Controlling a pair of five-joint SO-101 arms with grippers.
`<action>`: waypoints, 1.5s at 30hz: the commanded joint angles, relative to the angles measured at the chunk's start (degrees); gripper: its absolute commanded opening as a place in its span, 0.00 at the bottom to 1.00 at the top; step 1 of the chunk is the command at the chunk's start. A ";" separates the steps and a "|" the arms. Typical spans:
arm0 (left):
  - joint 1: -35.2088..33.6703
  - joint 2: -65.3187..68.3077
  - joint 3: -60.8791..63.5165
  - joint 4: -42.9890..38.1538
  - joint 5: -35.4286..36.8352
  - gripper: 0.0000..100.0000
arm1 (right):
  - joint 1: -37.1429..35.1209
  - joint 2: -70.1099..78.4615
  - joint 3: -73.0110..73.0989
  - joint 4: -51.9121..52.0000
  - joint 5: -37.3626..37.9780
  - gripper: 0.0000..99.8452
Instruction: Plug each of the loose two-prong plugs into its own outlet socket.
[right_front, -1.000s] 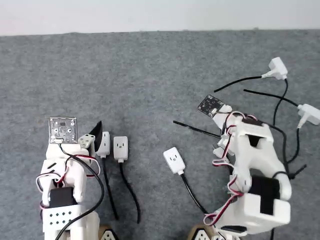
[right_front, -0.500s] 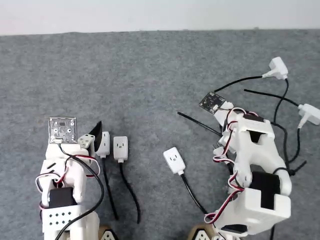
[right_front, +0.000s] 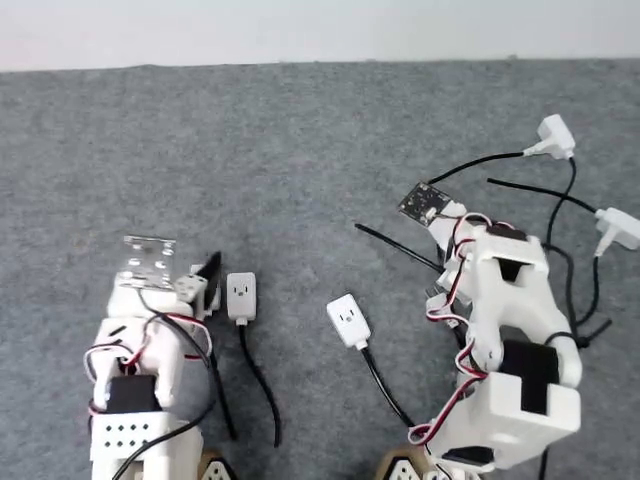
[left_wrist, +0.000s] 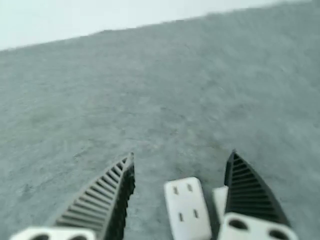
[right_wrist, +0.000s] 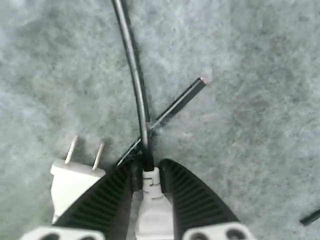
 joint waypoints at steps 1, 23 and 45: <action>4.40 -0.70 0.22 -2.55 -2.55 0.28 | -1.98 -3.74 -6.51 9.63 -2.11 0.01; 8.44 -0.70 0.57 -2.81 -2.46 0.28 | -27.38 -37.58 -15.03 24.57 -28.31 0.01; 26.55 -0.79 -10.59 -4.57 8.09 0.28 | -37.58 -52.00 -16.26 18.95 -40.00 0.01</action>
